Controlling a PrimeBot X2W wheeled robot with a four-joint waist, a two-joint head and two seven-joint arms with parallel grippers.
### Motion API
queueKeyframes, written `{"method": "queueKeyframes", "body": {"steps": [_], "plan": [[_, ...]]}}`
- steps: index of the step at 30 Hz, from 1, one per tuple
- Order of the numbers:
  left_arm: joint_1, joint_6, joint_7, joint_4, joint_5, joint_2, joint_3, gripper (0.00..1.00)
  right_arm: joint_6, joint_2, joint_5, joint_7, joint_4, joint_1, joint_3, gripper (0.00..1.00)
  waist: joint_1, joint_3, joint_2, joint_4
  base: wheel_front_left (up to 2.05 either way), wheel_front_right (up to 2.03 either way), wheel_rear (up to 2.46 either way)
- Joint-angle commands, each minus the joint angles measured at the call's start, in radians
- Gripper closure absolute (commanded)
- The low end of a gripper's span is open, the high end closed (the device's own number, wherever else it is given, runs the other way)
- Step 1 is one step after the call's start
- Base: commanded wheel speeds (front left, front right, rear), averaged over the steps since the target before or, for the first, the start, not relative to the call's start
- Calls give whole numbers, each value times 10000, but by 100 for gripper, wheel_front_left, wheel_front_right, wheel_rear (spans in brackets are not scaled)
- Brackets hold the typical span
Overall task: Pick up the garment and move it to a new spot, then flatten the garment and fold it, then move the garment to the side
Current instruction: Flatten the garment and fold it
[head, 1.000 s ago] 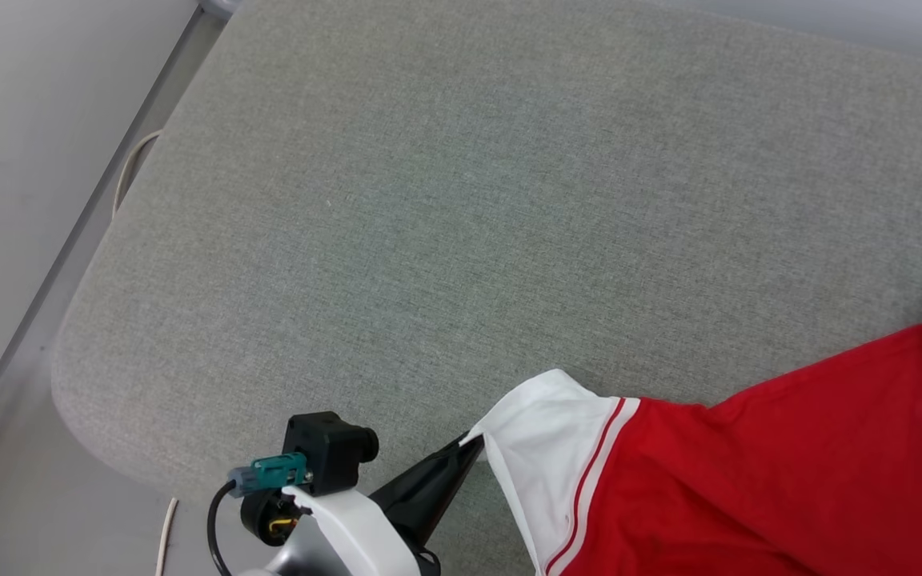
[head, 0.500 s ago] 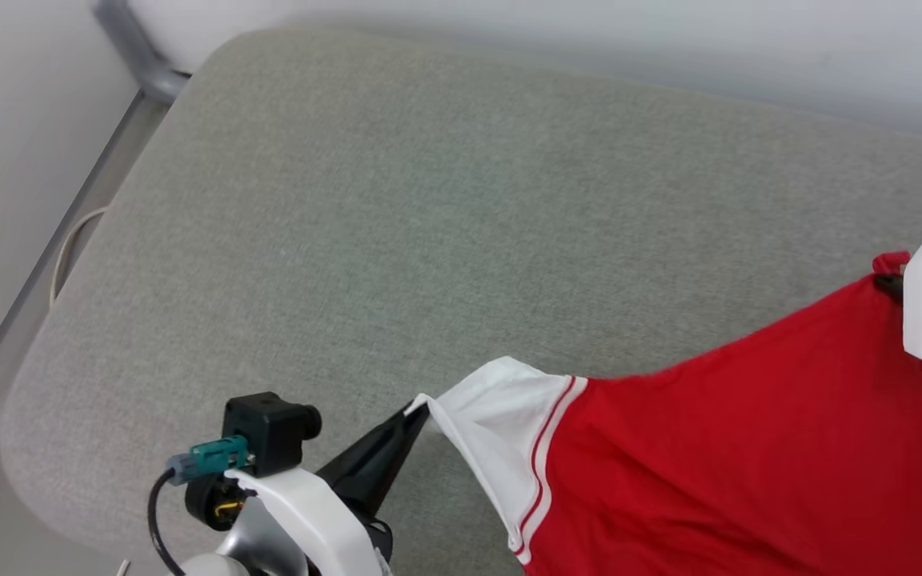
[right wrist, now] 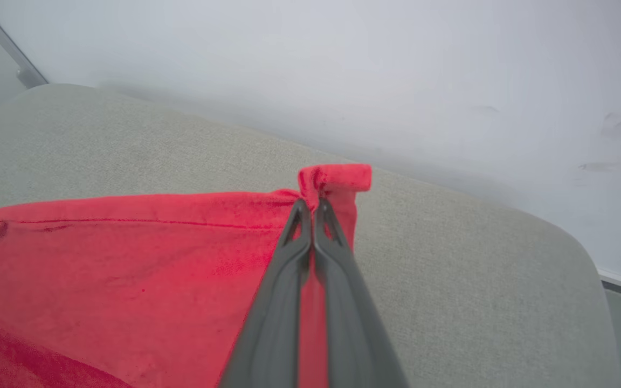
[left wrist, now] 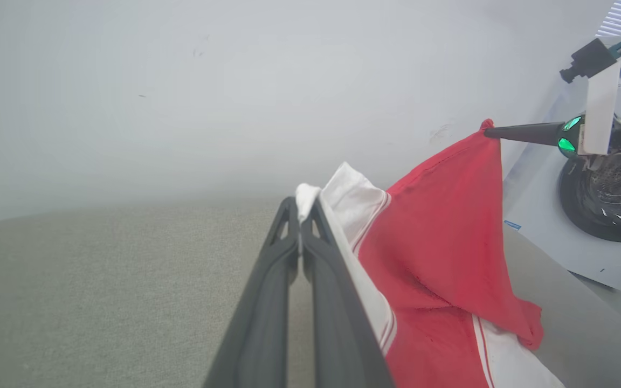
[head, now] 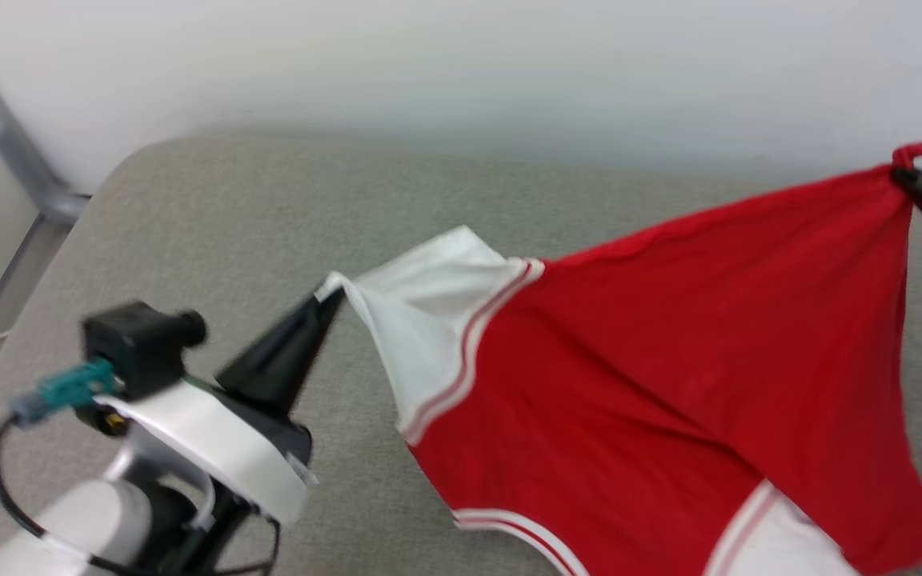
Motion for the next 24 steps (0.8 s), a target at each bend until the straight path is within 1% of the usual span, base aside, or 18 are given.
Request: {"method": "queueKeyframes", "body": {"steps": [1,7,10,13,19,24], "plan": [[-349,-11,-42,-108,-45,128,277,100,-8,-81,58,-98,-230,-228,13,100,0,-403,0,-480,0,0,0],[-1604,-69,72,-342,-154,523,1241,100,-8,-136,225,-252,-1249,-626,-41,100,0,-773,0,-1106,0,0,0],[-2309,-90,181,-348,-15,759,1640,100,-8,-126,243,-320,-1759,-772,-155,100,0,-858,0,-1361,0,0,0],[-3008,-29,226,-374,50,864,1988,100,-8,-76,234,-352,-2188,-873,-309,100,0,-885,0,-1561,0,0,0],[-4282,-88,529,-302,566,1221,2219,100,-8,-30,150,-354,-2961,-845,-620,100,0,-851,0,-1853,0,0,0],[-5186,-180,779,-210,871,1345,2237,100,-8,92,179,-314,-3447,-653,-1069,100,0,-728,0,-1972,0,0,0]]}}
